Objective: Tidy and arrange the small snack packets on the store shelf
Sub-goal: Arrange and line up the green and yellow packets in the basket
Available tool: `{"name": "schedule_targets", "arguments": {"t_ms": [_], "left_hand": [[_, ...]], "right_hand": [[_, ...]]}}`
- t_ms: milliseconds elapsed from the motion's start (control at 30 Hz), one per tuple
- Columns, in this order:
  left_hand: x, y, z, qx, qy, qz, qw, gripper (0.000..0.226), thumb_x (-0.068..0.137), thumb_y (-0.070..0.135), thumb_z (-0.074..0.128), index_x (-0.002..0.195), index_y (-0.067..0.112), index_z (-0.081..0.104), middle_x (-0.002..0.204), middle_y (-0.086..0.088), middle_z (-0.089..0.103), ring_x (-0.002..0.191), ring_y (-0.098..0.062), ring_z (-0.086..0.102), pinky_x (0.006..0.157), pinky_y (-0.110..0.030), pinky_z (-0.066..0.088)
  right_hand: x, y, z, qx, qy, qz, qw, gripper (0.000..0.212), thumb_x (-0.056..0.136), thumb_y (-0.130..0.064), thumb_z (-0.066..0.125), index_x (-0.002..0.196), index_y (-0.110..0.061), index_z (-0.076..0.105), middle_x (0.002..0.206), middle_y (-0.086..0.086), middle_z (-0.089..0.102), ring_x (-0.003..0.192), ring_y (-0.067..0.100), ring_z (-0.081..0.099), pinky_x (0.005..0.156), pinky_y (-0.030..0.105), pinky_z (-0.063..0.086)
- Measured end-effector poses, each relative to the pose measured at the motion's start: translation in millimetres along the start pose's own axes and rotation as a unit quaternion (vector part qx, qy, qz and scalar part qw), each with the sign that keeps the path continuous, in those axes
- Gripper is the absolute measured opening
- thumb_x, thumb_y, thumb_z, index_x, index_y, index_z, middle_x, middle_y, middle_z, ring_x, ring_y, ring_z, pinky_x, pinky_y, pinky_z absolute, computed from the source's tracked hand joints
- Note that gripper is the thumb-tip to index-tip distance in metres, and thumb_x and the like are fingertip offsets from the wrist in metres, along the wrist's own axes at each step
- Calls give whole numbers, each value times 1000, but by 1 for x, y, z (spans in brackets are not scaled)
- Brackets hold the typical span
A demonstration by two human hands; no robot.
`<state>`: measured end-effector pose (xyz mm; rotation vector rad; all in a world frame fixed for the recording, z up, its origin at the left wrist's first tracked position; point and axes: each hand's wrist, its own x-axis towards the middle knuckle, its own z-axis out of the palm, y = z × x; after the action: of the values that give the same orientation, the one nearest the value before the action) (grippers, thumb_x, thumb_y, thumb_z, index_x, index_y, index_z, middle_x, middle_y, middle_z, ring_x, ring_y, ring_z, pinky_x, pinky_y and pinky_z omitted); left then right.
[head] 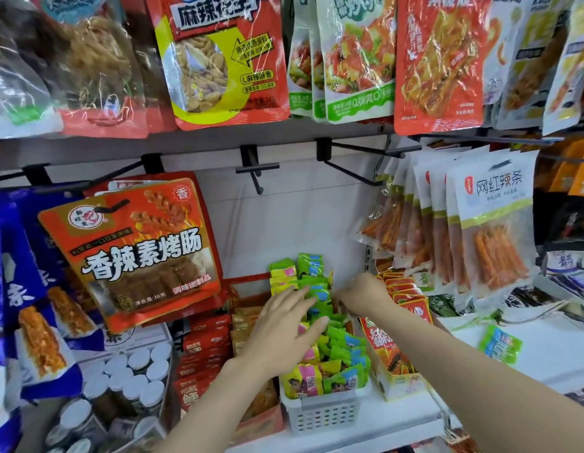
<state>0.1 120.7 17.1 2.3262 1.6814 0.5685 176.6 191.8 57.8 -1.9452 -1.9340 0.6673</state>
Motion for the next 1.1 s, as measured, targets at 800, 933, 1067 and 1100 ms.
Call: {"name": "schedule_targets", "arguments": {"t_ms": [800, 933, 1067, 1100], "left_hand": [[-29, 46, 2, 133, -52, 60, 988, 51, 106, 44, 27, 155, 35, 19, 162, 19, 10, 152, -11, 0, 123, -41, -6], [-47, 46, 11, 163, -70, 44, 983, 52, 105, 50, 20, 155, 38, 19, 162, 21, 11, 152, -14, 6, 123, -48, -4], [-57, 50, 4, 185, -80, 18, 979, 55, 104, 51, 23, 156, 35, 15, 163, 16, 11, 152, -18, 6, 123, -49, 2], [-60, 55, 1, 137, -81, 5, 987, 57, 104, 51, 28, 156, 32, 16, 163, 14, 12, 152, -20, 7, 123, -47, 6]], "right_hand": [[-82, 22, -103, -12, 199, -99, 975, 36, 101, -31, 45, 81, -5, 61, 78, 19, 64, 71, 35, 62, 65, 35, 52], [-101, 36, -120, 15, 244, -116, 963, 40, 101, -29, 46, 80, -3, 68, 67, 14, 65, 62, 31, 58, 60, 31, 43], [-120, 47, -121, 27, 268, -103, 958, 39, 102, -30, 47, 90, -1, 72, 73, 15, 69, 56, 9, 49, 49, 25, 30], [-124, 49, -121, 37, 267, -102, 957, 39, 102, -31, 48, 92, -2, 72, 75, 14, 70, 57, 6, 50, 49, 20, 30]]}}
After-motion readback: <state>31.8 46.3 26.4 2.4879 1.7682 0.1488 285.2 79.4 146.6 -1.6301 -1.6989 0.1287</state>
